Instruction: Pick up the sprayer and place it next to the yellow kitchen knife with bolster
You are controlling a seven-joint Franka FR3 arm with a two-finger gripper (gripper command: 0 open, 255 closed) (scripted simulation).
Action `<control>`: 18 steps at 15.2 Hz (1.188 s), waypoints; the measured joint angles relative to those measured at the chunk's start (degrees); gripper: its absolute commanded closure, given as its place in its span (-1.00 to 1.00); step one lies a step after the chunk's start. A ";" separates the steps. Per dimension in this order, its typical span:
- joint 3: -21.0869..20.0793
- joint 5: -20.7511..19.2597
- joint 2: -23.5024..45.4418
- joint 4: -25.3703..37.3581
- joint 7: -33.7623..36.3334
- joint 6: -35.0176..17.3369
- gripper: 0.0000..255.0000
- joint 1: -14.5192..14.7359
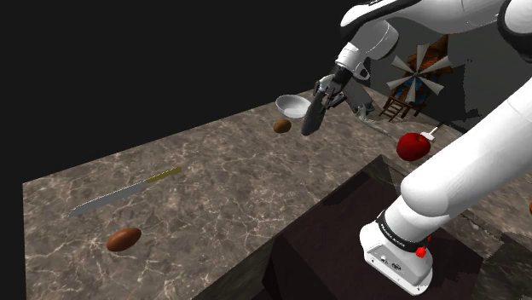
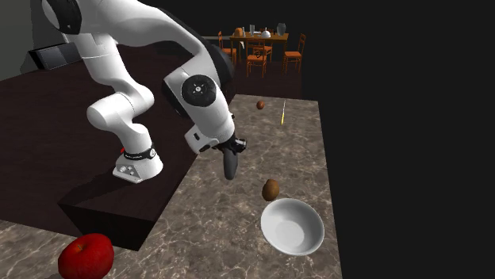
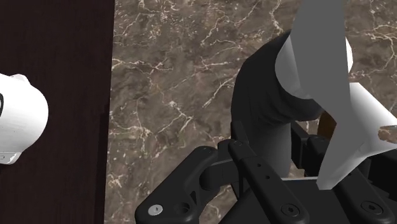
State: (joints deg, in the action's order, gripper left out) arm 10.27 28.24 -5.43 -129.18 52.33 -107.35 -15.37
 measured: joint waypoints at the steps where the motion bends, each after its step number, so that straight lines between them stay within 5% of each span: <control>1: 0.08 -0.28 -0.57 0.28 0.34 0.79 1.00 -0.10; 18: 0.16 -2.13 -4.45 8.77 6.16 11.69 1.00 -0.30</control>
State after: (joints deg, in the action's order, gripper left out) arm 10.43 26.11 -9.88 -120.40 58.49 -95.66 -15.67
